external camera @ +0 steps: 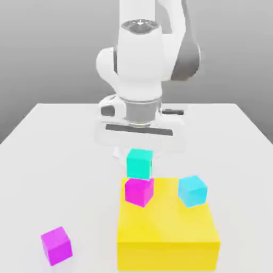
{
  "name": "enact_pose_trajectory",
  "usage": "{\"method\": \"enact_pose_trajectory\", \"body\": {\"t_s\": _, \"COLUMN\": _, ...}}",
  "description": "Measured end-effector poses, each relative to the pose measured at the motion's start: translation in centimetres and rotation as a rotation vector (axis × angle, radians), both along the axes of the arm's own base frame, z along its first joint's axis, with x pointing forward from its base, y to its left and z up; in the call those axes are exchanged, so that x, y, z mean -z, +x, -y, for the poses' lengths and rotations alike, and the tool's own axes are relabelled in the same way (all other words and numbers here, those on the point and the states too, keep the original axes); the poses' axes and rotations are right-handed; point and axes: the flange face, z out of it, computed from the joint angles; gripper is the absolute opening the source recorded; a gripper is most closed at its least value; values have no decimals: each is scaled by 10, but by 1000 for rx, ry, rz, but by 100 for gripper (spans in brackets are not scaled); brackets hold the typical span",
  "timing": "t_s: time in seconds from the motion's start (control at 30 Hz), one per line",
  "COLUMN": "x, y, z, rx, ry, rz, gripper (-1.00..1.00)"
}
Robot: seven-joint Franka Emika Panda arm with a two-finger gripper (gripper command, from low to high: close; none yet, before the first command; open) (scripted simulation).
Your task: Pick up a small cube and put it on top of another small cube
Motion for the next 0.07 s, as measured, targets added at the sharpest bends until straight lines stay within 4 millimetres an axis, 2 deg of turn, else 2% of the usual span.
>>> {"method": "enact_pose_trajectory", "body": {"t_s": 0.07, "x": 0, "y": 0, "z": 0, "rx": 0, "ry": 0, "rz": 0, "gripper": 100}}
